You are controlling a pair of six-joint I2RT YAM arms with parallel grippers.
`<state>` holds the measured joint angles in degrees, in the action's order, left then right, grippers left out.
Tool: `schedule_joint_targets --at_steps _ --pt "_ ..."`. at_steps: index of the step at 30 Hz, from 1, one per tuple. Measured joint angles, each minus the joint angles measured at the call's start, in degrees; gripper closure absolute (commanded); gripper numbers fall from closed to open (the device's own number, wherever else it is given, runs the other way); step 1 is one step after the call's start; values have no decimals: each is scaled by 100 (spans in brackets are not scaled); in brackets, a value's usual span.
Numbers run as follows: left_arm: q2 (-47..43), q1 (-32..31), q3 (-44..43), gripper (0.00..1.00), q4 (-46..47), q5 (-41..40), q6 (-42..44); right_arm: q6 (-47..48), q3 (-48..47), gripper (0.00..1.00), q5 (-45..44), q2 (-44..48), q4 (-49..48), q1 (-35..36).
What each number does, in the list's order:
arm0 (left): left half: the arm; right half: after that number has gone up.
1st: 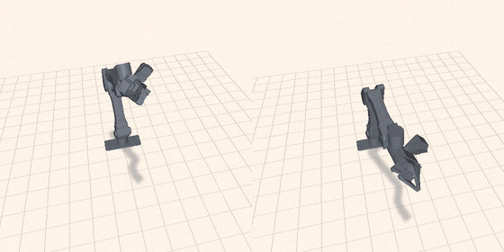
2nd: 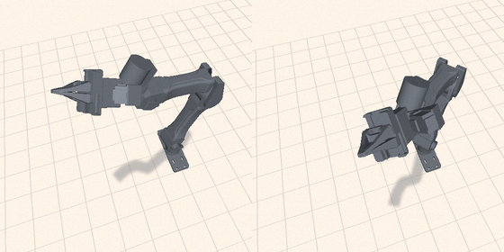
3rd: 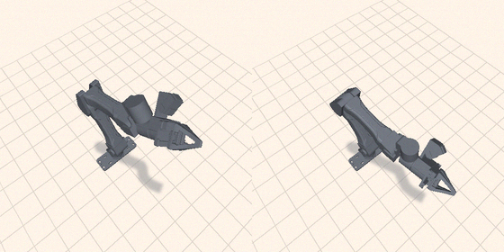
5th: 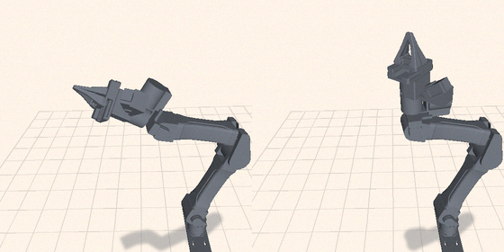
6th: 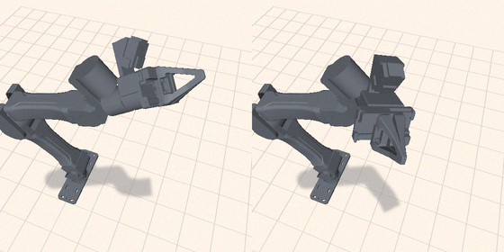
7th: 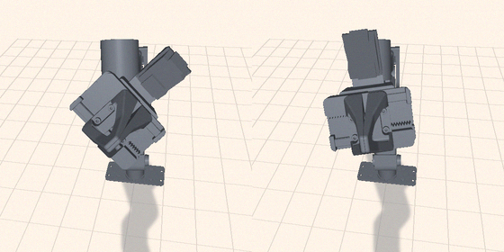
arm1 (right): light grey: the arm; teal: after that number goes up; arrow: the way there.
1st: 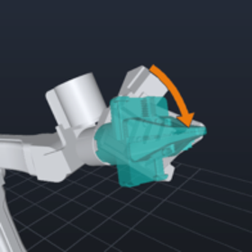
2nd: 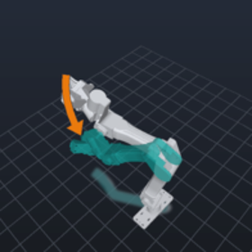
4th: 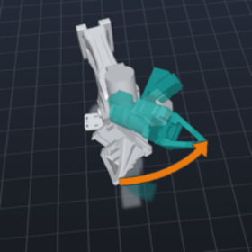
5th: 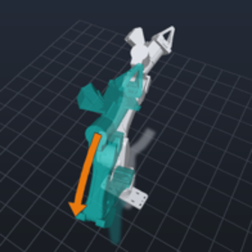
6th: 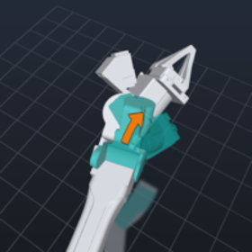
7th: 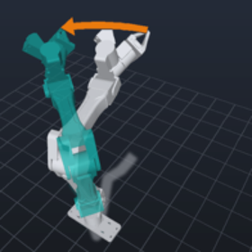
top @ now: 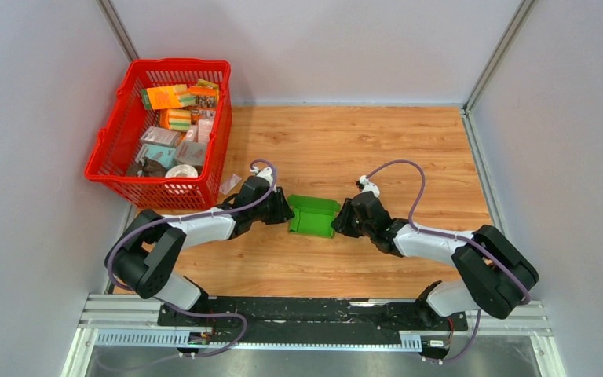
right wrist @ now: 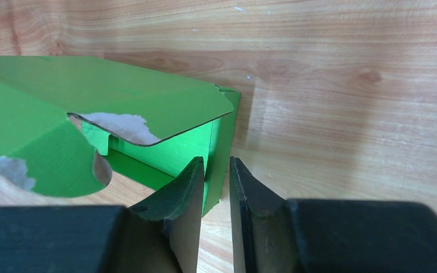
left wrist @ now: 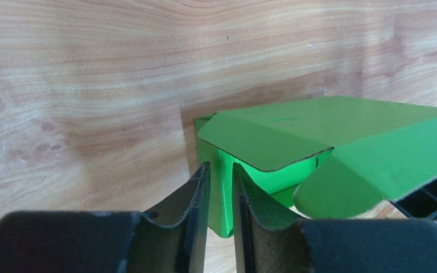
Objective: Fold the paper box
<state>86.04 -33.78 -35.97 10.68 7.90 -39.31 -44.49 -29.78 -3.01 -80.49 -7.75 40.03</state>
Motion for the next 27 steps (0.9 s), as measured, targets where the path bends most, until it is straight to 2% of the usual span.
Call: schedule_joint_targets --at_steps 10,12,16,17,20,23,27 --pt "367 4 -214 76 -111 20 116 -2 -118 79 125 -291 -101 0" --pt "431 4 -234 81 -109 22 116 -2 -131 81 151 -328 -125 0" --pt "474 -94 -372 100 -289 -181 164 -7 -138 91 173 -356 -170 -2" --pt "503 -146 -457 100 -400 -304 210 -11 -138 92 175 -365 -181 -7" --pt "671 -516 -920 100 -1008 -1086 409 -31 -146 96 155 -385 -201 -20" --pt "1139 -1027 -1722 100 -1711 -2317 490 -76 -157 95 129 -415 -205 -33" --pt "1613 -1366 -2347 100 -2061 -3373 422 -144 -186 88 50 -466 -243 -35"
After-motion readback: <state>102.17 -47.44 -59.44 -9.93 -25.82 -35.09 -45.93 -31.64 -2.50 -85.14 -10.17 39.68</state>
